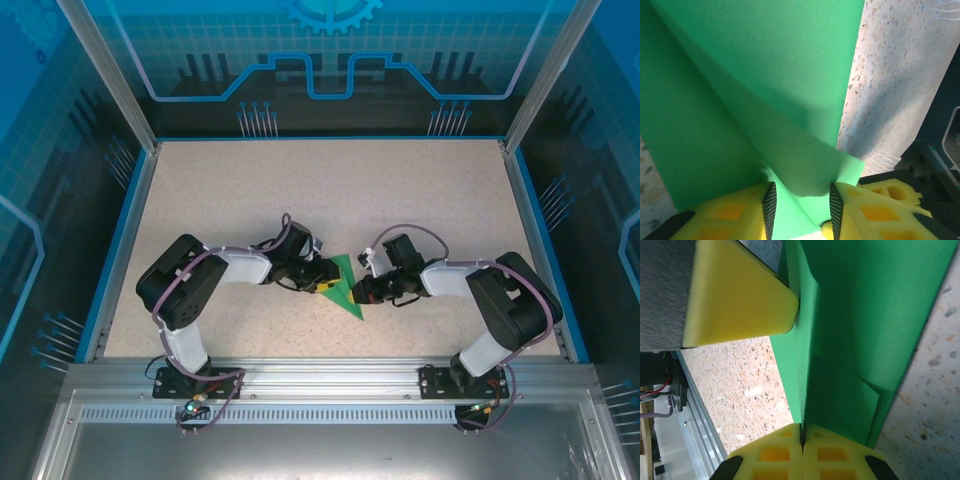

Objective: Fold a paper plane with a square sheet of paper (fold left side to right side)
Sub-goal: Fourth fold the wing at the center of the table.

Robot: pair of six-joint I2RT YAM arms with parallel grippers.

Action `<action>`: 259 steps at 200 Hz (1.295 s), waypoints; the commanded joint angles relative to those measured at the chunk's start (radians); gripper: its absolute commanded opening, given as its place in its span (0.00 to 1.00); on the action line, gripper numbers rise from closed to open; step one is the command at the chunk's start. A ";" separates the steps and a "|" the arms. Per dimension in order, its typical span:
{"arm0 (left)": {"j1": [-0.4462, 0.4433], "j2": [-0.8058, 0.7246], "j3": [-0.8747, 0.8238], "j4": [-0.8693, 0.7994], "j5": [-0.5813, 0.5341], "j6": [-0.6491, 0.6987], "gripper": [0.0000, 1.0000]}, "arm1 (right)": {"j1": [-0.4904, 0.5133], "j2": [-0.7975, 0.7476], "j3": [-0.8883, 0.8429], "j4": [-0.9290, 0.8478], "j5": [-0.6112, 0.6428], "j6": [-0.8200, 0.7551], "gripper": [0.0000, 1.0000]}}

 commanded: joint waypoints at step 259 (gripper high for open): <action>-0.006 0.054 0.043 -0.094 -0.041 0.006 0.36 | -0.058 0.065 0.117 -0.093 -0.035 -0.018 0.05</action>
